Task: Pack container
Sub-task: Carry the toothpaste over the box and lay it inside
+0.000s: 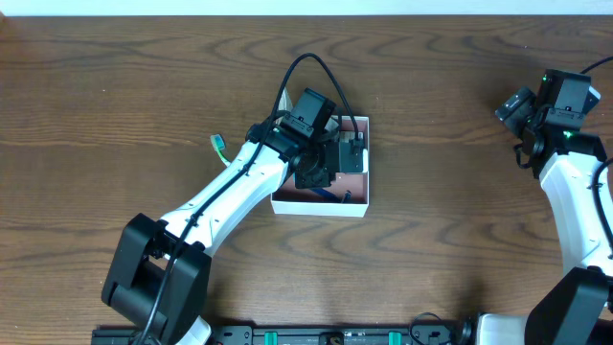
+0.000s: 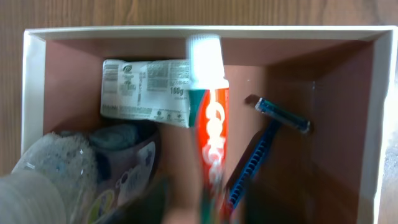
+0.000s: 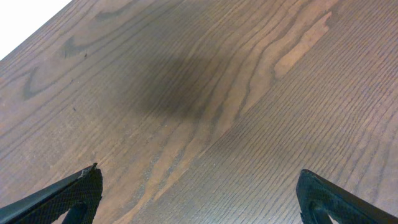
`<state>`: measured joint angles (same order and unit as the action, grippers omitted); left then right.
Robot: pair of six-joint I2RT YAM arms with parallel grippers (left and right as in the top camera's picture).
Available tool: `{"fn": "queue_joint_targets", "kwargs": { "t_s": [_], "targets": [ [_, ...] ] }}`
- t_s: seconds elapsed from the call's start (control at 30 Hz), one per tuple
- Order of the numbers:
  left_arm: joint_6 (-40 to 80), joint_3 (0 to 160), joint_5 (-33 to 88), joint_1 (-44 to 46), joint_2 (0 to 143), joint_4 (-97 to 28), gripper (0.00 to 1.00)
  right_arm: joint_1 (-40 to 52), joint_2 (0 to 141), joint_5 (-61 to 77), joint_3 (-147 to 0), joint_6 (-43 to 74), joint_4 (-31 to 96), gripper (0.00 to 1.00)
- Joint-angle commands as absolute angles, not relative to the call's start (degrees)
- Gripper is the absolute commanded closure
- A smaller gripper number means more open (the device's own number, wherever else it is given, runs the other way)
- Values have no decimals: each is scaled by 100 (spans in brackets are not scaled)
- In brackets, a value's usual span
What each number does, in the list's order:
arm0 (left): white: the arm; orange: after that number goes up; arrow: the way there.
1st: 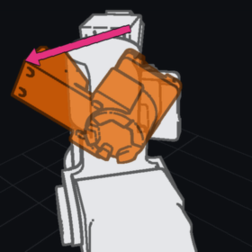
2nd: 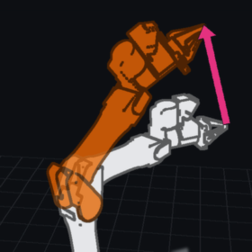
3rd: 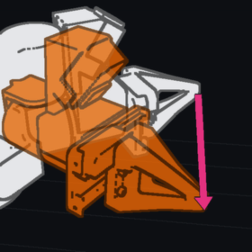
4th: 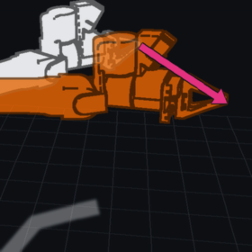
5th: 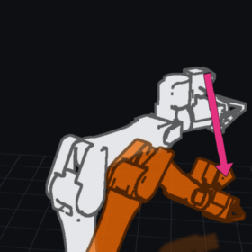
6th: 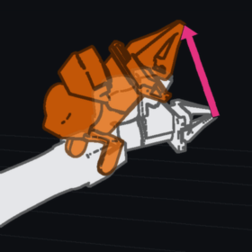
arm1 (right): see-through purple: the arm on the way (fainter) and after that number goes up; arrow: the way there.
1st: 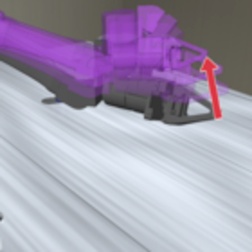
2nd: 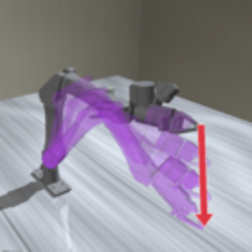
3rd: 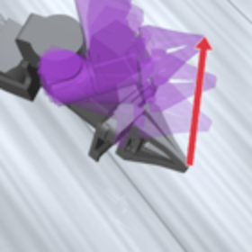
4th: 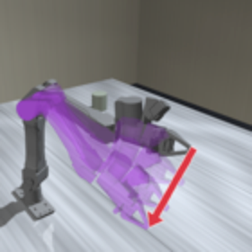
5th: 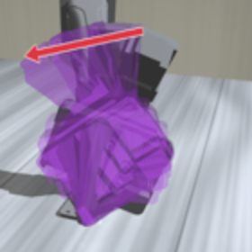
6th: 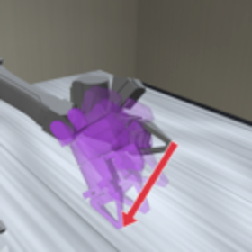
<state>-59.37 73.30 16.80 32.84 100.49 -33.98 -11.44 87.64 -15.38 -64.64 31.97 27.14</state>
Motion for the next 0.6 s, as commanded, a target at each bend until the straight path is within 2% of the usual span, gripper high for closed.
{"fn": "queue_joint_targets", "kwargs": {
  "t_s": [0.0, 0.33, 0.57],
  "targets": [
    [-5975, 7282, 1527, 3282, 10040, -3391, 35, -1173, 8777, -1584, -6471, 3166, 2703, 1],
    [-5782, 7317, 1367, 3312, 9249, -3389, 33, -1173, 8777, -1584, -6471, 3166, 2703, 1],
    [-4069, 7314, 1496, 3618, 7319, -3933, 32, -1173, 8777, -1584, -6471, 3166, 2705, 1]
  ]
}}
